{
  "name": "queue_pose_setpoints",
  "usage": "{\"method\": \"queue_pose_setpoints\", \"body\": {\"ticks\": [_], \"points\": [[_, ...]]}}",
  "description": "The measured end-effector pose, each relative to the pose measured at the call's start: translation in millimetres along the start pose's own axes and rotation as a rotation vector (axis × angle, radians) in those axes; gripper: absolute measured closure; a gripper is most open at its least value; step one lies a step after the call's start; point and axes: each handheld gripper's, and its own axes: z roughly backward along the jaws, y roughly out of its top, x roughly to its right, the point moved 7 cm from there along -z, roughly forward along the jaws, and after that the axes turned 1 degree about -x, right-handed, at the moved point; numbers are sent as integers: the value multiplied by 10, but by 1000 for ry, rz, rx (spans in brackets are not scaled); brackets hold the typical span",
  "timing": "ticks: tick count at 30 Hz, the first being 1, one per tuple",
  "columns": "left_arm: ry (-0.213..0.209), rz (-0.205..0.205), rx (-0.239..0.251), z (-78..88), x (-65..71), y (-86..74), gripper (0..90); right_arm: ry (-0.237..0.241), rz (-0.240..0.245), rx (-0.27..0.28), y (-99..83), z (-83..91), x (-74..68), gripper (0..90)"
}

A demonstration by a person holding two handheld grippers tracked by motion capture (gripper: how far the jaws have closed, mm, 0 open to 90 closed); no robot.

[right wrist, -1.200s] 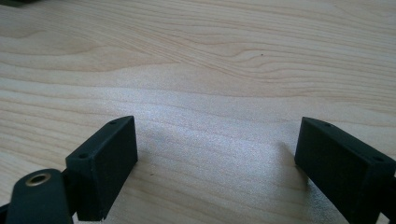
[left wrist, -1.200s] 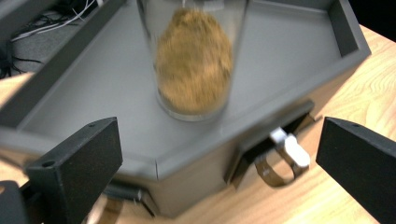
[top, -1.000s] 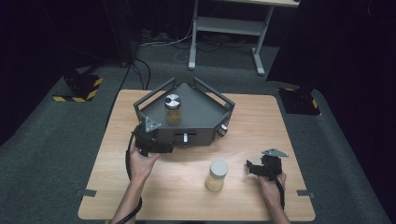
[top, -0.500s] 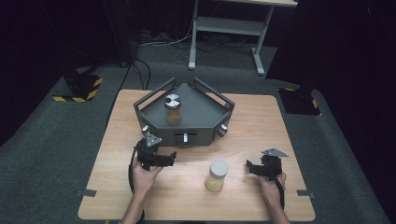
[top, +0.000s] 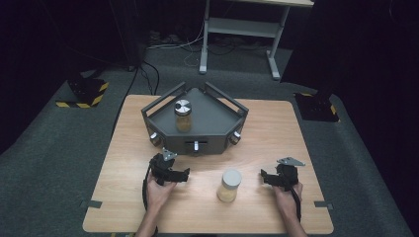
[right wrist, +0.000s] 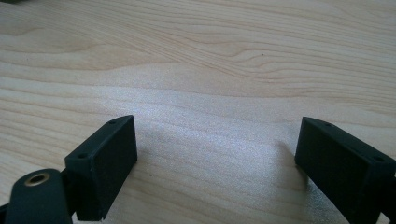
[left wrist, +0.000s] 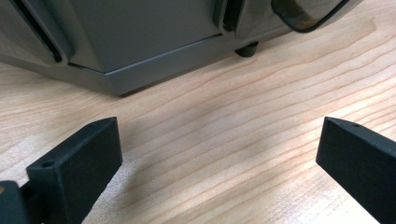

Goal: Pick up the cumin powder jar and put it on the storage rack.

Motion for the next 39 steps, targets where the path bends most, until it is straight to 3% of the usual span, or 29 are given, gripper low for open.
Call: {"method": "queue_pose_setpoints", "body": {"ticks": [20,26,33,39], "points": [[42,-19,-11,-123,49,-17,3,-4,0,-1,0,0,-7,117],[38,-14,-8,-122,42,-22,6,-4,0,-1,0,-1,-7,116],[78,-48,-27,-145,116,-2,8,-3,0,-1,0,-1,-7,115],[79,-47,-27,-147,118,0,8,0,1,0,0,-2,-3,114]]}}
